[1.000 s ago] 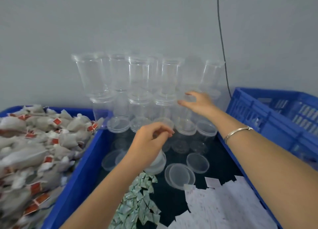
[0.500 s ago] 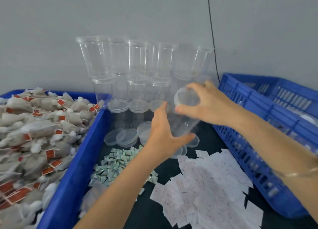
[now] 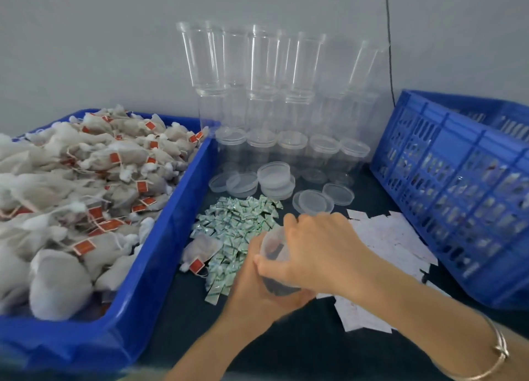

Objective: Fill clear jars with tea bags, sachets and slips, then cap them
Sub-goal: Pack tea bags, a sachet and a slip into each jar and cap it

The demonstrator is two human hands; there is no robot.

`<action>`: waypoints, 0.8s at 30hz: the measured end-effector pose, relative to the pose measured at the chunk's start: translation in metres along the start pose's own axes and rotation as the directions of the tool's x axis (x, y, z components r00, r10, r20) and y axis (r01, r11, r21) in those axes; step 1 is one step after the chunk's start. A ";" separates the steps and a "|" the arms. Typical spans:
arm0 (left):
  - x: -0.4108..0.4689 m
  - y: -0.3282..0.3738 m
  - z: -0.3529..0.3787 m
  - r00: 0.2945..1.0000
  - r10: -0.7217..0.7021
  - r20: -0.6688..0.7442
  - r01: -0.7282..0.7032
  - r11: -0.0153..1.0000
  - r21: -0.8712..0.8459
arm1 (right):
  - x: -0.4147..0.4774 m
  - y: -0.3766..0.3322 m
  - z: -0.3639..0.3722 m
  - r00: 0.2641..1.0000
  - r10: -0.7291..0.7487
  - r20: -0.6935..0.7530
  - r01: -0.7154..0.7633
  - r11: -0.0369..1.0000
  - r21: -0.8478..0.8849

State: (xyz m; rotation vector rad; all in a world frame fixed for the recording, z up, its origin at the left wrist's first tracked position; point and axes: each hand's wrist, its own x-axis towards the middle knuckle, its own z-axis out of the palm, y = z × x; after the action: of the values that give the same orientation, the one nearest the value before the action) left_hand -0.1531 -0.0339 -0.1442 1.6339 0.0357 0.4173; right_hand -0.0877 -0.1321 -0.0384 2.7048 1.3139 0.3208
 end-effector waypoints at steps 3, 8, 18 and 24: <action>-0.011 -0.007 -0.008 0.999 0.001 -0.036 0.004 0.993 0.115 | -0.004 -0.012 0.004 0.999 -0.016 -0.041 0.015 1.000 -0.012; -0.014 -0.017 -0.007 0.989 0.019 -0.146 0.007 0.984 0.179 | 0.003 -0.020 0.002 0.999 -0.033 -0.017 0.034 0.999 0.023; -0.011 -0.020 0.001 0.970 0.124 -0.210 -0.057 0.952 0.301 | 0.008 -0.006 -0.009 0.980 -0.136 0.148 0.125 0.989 0.082; -0.011 -0.026 0.003 0.961 0.113 -0.254 -0.040 0.961 0.274 | 0.019 0.008 -0.022 0.872 -0.291 0.394 0.240 0.955 0.175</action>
State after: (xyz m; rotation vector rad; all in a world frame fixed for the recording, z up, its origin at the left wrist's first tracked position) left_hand -0.1564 -0.0366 -0.1718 1.8373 0.2412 0.7171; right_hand -0.0756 -0.1219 -0.0131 2.4358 1.5734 -0.3578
